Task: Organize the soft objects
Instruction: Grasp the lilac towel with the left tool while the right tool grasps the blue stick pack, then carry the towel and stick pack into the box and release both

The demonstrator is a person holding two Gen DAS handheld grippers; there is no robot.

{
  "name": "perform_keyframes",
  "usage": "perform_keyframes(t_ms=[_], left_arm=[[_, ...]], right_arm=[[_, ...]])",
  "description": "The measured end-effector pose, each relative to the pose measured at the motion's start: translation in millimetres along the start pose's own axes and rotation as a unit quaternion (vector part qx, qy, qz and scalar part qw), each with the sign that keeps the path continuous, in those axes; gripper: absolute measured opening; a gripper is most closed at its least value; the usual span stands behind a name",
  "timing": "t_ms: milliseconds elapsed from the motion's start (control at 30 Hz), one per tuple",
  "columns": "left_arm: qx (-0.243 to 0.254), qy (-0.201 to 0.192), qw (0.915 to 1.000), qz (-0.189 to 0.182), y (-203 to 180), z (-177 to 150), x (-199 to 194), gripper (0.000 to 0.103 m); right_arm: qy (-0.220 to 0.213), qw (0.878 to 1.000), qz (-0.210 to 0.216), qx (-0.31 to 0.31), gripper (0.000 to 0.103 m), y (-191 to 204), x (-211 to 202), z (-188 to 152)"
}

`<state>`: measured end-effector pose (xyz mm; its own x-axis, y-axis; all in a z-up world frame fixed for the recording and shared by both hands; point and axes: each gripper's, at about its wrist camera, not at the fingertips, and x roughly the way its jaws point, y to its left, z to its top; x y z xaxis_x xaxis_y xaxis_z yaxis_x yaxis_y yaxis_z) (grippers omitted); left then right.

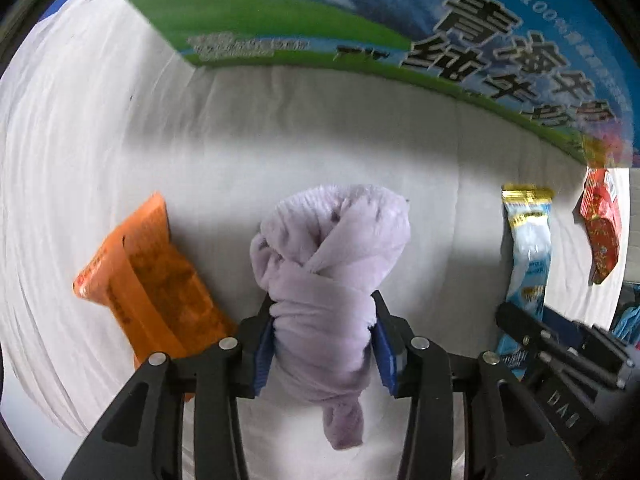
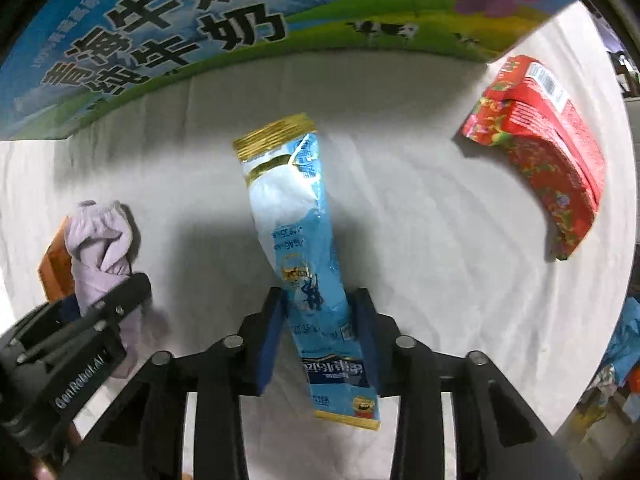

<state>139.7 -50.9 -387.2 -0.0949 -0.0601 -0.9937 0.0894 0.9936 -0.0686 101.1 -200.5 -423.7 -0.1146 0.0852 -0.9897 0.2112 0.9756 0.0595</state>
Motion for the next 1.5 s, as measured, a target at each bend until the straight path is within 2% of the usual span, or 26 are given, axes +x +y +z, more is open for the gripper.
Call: perform_keyframes(t_ms=[167,267,367,700,867,967,1333,1500], left_arm=[[0.007,-0.013,0.9999,0.001,-16,-2,-12,0.036],[0.013,-0.033,0.9994,-0.001,-22,-17,-26,0.036],[0.018,-0.051,0.9985,-0.009,-27,-47,-44,0.036],[0.041,-0.101,0.9932,-0.041,-44,-84,-117,0.036],[0.051,-0.131,0.9882,-0.061,-20,-46,-163,0.036],[0.056,-0.147,0.9853,-0.067,-23,-44,-190,0.036],[0.056,-0.199,0.974,-0.093,-17,-29,-250,0.036],[0.051,-0.222,0.9694,-0.093,-14,6,-269,0.036]], right_arm=[[0.003,1.0,0.005,-0.003,0.026,-1,-3,-19],[-0.004,1.0,0.01,-0.004,0.026,-9,-18,-34],[-0.013,1.0,0.021,-0.002,0.025,-11,-32,-48],[-0.058,0.996,0.067,-0.007,0.025,-37,-108,-74],[-0.085,0.992,0.092,-0.009,0.024,-47,-157,-91],[-0.104,0.989,0.105,-0.008,0.024,-46,-187,-97],[-0.171,0.975,0.14,-0.013,0.024,-38,-275,-77],[-0.196,0.969,0.149,-0.013,0.024,-37,-298,-50]])
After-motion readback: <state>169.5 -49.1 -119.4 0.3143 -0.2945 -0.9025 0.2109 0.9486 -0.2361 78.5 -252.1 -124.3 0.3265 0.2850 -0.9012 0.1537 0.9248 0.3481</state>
